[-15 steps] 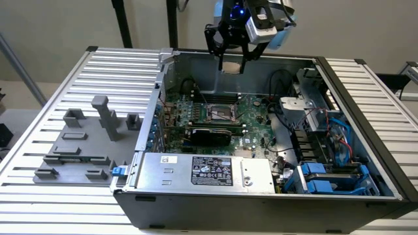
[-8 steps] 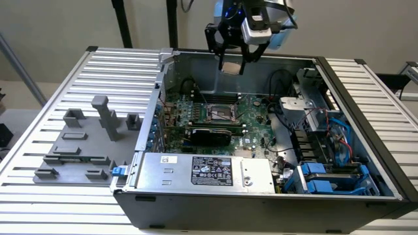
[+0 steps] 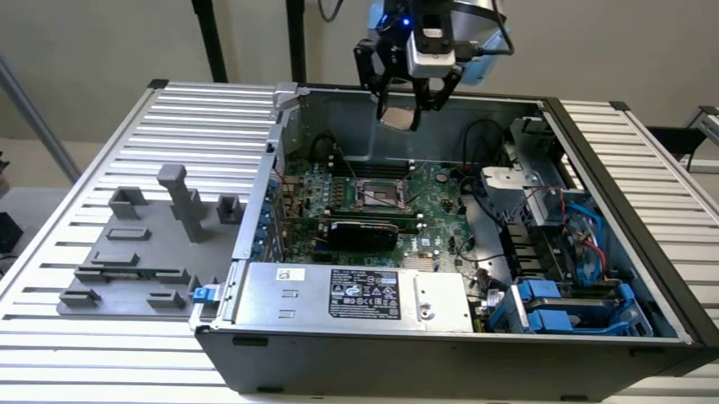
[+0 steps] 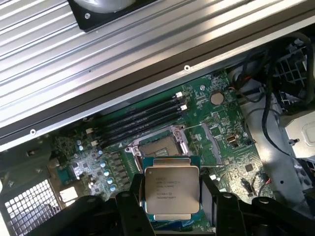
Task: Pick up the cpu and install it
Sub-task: 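Place the cpu into insertion slot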
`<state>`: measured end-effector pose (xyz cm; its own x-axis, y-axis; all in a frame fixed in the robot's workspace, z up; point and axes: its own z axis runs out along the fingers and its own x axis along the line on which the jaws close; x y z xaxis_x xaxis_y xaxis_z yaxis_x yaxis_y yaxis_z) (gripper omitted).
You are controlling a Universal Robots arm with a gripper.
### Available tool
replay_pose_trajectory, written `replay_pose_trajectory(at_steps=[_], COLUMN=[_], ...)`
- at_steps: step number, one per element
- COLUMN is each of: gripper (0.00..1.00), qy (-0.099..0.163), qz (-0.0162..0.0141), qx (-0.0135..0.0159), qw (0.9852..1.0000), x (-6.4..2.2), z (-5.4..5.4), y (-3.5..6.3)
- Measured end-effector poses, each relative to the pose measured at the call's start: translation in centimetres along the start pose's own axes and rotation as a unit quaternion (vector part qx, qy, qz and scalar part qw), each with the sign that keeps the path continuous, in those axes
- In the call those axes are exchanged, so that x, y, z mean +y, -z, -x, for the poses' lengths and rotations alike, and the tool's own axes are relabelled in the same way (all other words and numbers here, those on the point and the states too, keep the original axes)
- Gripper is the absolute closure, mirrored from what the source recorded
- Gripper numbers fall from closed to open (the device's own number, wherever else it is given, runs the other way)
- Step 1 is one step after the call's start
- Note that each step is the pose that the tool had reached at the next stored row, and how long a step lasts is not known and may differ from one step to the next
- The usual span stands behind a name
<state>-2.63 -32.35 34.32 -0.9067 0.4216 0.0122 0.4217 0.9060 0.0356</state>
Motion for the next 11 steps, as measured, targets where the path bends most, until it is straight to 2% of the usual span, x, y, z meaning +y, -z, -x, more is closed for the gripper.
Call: replay_pose_trajectory(at_steps=[3, 6, 11], gripper=[0.45, 0.45, 0.45], qy=[-0.027, -0.055, -0.100], qz=[0.0004, 0.0007, 0.0013], qx=[-0.0010, -0.0020, -0.0036], qw=[0.9996, 0.9985, 0.9950], x=[0.00, -0.01, -0.01], z=[0.00, 0.00, 0.00], y=[-0.07, -0.14, -0.27])
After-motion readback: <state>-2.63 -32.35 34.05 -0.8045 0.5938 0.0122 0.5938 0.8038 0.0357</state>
